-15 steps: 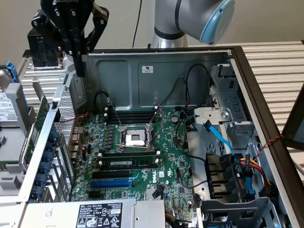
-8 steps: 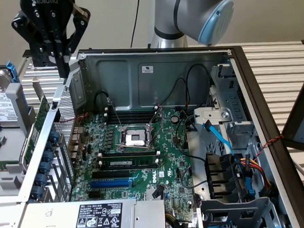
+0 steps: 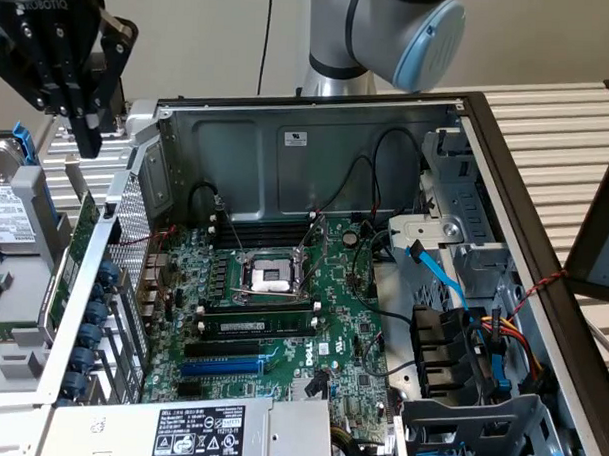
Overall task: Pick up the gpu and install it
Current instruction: 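Reach for the gpu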
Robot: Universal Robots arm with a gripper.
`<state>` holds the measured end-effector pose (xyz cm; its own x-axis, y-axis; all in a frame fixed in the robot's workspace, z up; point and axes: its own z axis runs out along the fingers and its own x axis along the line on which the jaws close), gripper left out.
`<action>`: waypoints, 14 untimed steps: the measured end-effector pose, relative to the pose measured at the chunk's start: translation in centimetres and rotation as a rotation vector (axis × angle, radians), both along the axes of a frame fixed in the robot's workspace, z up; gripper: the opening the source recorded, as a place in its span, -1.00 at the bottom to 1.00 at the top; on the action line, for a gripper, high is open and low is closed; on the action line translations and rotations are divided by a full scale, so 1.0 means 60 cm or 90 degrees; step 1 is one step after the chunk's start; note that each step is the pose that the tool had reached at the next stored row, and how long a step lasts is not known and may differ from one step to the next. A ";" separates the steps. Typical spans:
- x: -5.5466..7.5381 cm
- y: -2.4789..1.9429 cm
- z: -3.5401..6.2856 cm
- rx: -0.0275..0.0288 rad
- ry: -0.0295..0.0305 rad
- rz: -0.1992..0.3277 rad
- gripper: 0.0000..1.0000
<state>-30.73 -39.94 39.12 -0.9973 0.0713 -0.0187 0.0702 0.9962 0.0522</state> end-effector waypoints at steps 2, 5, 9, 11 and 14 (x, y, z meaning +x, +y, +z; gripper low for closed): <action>-0.014 0.0000 -0.002 0.0010 -0.0001 0.000 -0.79; -0.025 0.0000 -0.006 0.0015 0.0004 0.000 -0.79; -0.034 0.0000 -0.015 0.0016 0.0024 0.000 -0.79; -0.041 0.0000 -0.017 0.0020 0.0025 0.000 -0.79; -0.051 0.0000 -0.020 0.0022 0.0025 0.000 -0.79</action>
<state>-33.82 -39.94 37.93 -0.9973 0.0714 -0.0145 0.0705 0.9960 0.0554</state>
